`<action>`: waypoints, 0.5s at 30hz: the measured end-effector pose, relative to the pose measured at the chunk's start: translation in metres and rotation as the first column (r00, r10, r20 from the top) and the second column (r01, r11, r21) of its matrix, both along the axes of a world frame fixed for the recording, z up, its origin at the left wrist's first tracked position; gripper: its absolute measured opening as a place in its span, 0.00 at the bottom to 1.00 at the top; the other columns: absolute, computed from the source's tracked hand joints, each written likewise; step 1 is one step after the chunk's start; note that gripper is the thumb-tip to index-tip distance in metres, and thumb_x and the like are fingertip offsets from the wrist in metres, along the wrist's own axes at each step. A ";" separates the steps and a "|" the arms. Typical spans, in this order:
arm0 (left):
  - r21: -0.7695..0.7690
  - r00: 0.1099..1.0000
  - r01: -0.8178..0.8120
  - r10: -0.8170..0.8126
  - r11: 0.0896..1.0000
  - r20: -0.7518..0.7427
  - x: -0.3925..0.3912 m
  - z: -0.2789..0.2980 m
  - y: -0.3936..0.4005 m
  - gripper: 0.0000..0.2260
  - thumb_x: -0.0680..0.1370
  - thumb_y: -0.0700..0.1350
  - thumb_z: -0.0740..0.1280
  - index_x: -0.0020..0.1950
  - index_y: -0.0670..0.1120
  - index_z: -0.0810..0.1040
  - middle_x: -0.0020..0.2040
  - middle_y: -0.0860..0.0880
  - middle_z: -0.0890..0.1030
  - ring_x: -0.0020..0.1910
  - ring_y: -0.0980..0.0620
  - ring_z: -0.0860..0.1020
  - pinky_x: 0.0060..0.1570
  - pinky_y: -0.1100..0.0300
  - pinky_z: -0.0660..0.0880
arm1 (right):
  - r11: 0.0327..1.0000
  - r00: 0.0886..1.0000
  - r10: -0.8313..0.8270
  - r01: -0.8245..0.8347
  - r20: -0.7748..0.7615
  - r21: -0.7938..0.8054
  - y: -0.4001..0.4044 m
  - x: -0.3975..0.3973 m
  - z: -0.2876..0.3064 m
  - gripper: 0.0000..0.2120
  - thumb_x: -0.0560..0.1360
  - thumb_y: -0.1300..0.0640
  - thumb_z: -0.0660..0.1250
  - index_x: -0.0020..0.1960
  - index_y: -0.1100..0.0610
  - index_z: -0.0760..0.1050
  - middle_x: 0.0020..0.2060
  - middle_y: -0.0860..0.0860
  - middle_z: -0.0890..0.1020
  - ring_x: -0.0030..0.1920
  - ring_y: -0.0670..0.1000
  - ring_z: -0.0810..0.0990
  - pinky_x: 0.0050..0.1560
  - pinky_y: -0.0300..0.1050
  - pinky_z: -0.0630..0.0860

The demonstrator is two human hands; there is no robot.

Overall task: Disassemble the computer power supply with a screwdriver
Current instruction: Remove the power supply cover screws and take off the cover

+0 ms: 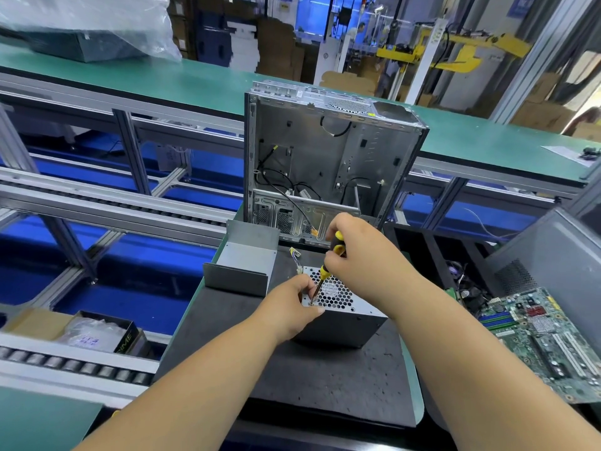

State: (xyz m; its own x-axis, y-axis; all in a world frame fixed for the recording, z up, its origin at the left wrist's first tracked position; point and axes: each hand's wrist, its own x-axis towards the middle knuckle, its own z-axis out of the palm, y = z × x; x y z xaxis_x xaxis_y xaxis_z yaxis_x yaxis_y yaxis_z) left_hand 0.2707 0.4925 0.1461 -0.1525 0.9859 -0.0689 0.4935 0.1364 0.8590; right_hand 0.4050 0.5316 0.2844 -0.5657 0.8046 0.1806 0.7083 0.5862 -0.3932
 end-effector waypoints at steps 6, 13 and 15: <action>-0.002 1.000 0.005 -0.005 1.000 -0.006 -0.001 0.001 0.000 0.10 0.73 0.49 0.72 0.41 0.53 0.70 0.32 0.56 0.71 0.30 0.55 0.67 0.28 0.65 0.66 | 0.988 0.990 -0.004 -0.018 0.140 0.152 -0.004 0.000 0.005 0.12 0.78 0.42 0.61 0.48 0.51 0.71 0.40 0.45 0.76 0.42 0.50 0.75 0.40 0.47 0.74; 0.023 0.999 0.025 -0.025 0.999 -0.023 -0.002 0.004 -0.001 0.09 0.73 0.48 0.73 0.41 0.51 0.73 0.34 0.55 0.72 0.33 0.54 0.68 0.35 0.61 0.68 | 1.000 0.999 -0.002 0.001 0.048 0.020 -0.003 0.000 0.009 0.07 0.80 0.50 0.64 0.52 0.53 0.69 0.39 0.48 0.78 0.33 0.48 0.73 0.31 0.45 0.70; 0.025 0.999 0.026 -0.025 0.999 -0.034 -0.002 0.005 -0.001 0.10 0.73 0.48 0.73 0.41 0.51 0.73 0.34 0.55 0.72 0.34 0.54 0.68 0.36 0.60 0.69 | 1.000 1.000 -0.005 0.005 0.016 0.012 -0.003 0.001 0.008 0.06 0.79 0.53 0.65 0.51 0.53 0.68 0.40 0.48 0.77 0.35 0.49 0.73 0.33 0.45 0.68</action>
State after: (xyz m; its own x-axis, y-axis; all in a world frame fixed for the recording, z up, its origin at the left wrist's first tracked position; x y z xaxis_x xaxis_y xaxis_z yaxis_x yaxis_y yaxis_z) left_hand 0.2686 0.4916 0.1508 -0.1288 0.9909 -0.0392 0.5253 0.1017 0.8448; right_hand 0.4058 0.5282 0.2925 -0.5643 0.8054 0.1812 0.7174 0.5871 -0.3751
